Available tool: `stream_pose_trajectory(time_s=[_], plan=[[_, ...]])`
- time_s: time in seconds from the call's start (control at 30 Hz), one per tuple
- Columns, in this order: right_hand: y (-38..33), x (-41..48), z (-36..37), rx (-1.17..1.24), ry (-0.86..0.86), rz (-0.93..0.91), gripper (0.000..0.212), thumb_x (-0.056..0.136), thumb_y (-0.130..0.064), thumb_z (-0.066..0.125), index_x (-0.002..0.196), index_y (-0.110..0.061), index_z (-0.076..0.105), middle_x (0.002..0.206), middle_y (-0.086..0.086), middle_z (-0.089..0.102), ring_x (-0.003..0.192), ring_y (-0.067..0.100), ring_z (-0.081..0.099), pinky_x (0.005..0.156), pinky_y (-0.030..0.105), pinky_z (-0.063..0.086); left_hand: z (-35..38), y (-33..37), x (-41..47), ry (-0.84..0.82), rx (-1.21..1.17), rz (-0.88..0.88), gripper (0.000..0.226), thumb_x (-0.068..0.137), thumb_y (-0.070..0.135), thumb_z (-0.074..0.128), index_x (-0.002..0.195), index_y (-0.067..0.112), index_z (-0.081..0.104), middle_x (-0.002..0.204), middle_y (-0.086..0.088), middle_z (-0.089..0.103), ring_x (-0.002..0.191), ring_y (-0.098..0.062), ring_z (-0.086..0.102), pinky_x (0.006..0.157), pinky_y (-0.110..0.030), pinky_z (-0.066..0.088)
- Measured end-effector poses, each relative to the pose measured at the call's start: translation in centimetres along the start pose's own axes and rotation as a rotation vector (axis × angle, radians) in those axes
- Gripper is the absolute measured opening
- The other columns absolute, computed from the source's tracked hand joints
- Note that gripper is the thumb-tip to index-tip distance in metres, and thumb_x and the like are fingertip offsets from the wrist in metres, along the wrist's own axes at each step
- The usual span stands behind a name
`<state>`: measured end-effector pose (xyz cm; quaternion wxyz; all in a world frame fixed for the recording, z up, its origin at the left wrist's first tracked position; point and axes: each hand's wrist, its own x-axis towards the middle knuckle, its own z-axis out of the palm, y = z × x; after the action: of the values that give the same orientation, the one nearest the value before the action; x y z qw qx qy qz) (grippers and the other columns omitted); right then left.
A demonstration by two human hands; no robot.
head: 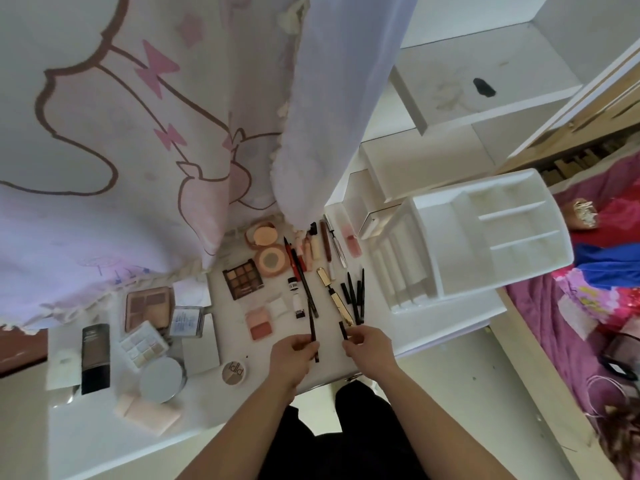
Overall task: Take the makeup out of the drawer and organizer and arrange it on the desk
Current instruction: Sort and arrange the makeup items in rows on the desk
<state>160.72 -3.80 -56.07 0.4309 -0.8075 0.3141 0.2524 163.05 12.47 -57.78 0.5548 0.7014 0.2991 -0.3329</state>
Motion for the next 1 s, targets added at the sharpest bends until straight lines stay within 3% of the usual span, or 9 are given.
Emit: stream_pose_trajectory(time_s=[0.23,0.37,0.47,0.63,0.8,1.0], plan=[[1.2,1.0,-0.4,-0.038,0.027,-0.010,0.033,0.089,-0.020,0.066,0.122,-0.018,0.069,0.115,-0.003,0.071,0.094,0.006,0.062,0.086,0.013,0.039,2.4,2.1,1.9,0.054,0.184,0.041,0.021,0.075,0.021,0.083,0.095,0.015,0.077,0.095,-0.005,0.075,0.088,-0.020,0.070,0.086,-0.039,0.058],[1.4,1.2,-0.3,-0.011,0.024,-0.007,0.034,0.090,-0.016,0.064,0.123,-0.017,0.068,0.115,0.000,0.072,0.101,0.009,0.065,0.089,0.011,0.038,3.2,2.8,2.0,0.055,0.188,0.068,0.012,0.078,0.016,0.081,0.082,0.022,0.072,0.084,-0.004,0.075,0.077,-0.019,0.070,0.083,-0.040,0.059],[1.3,1.1,-0.2,0.034,0.035,-0.009,0.034,0.091,-0.015,0.062,0.124,-0.016,0.068,0.113,0.001,0.072,0.095,0.006,0.061,0.089,0.012,0.038,3.0,2.8,1.5,0.053,0.165,0.078,0.016,0.082,0.014,0.076,0.071,0.024,0.068,0.076,-0.005,0.073,0.070,-0.021,0.067,0.080,-0.042,0.060],[0.9,0.6,0.4,0.058,0.086,-0.007,0.027,0.091,-0.019,0.062,0.116,-0.022,0.070,0.100,-0.006,0.069,0.089,0.007,0.060,0.088,0.021,0.047,0.1,2.3,0.4,0.096,0.256,0.149,0.014,0.090,0.020,0.062,0.079,0.018,0.071,0.076,0.000,0.071,0.072,-0.018,0.066,0.067,-0.034,0.055],[-1.4,-0.1,2.0,0.054,0.055,-0.078,0.020,0.092,-0.023,0.060,0.110,-0.025,0.069,0.096,-0.010,0.067,0.087,0.005,0.059,0.069,0.012,0.038,-5.3,1.5,-0.7,0.268,0.496,0.276,0.013,0.094,0.027,0.057,0.089,0.026,0.068,0.080,0.009,0.064,0.078,-0.015,0.059,0.066,-0.024,0.040],[-5.3,-1.0,6.8,-0.207,-0.135,-0.293,0.025,0.093,-0.028,0.060,0.117,-0.027,0.065,0.103,-0.010,0.063,0.089,0.006,0.061,0.082,0.021,0.047,-13.2,-1.7,-1.7,0.376,0.532,0.275,0.013,0.094,0.027,0.057,0.088,0.024,0.068,0.084,0.007,0.067,0.079,-0.014,0.062,0.069,-0.028,0.045]])
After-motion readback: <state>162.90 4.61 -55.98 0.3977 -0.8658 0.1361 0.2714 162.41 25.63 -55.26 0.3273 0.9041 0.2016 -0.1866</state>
